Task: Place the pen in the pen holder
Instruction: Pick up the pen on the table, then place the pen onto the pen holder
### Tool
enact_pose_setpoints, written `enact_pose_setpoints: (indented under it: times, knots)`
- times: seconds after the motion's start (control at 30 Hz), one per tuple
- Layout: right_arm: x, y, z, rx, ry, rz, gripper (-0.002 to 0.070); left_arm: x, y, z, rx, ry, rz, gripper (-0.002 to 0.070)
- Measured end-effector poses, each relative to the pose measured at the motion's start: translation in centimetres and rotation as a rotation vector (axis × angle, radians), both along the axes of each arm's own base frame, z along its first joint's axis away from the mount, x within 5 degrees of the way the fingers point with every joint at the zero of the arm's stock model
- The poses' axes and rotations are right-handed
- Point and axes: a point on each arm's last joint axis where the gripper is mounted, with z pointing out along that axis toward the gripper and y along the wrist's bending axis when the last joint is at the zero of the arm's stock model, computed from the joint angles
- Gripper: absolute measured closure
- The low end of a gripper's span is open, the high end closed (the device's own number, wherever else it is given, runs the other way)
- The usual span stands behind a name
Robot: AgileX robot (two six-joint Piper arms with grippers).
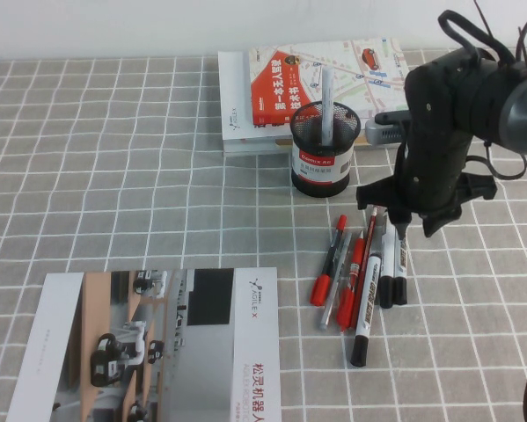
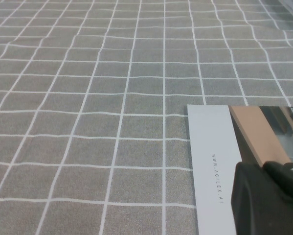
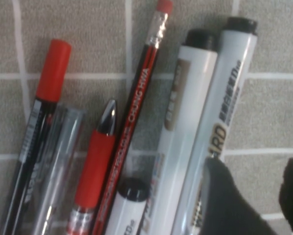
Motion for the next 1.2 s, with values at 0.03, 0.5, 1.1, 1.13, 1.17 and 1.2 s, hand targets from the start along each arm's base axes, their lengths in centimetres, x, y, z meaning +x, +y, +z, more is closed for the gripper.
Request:
enact_pose_setpoints:
  times: [0.03,0.5,1.1,1.13,1.17,1.2]
  knots:
    - [0.1,0.0,-0.1,-0.001,-0.004,0.001,0.0451,0.0,0.0,0.0,0.0,0.0,0.0,0.0678]
    - [0.8,0.5,-3.5,-0.014,0.051,-0.002,0.0455,0.0,0.0,0.0,0.0,0.0,0.0,0.0678]
    - [-6.2,-2.2,8.1,0.242,-0.549,0.136,0.0575,0.0,0.0,0.0,0.0,0.0,0.0,0.0678]
    - [-7.3,-2.6,8.5,0.289,-0.638,0.154,0.0575,0.0,0.0,0.0,0.0,0.0,0.0,0.0678]
    - [-8.2,-2.8,8.8,0.328,-0.713,0.169,0.0575,0.0,0.0,0.0,0.0,0.0,0.0,0.0678]
    - [-9.1,-3.1,9.0,0.372,-0.817,0.202,0.0575,0.0,0.0,0.0,0.0,0.0,0.0,0.0678]
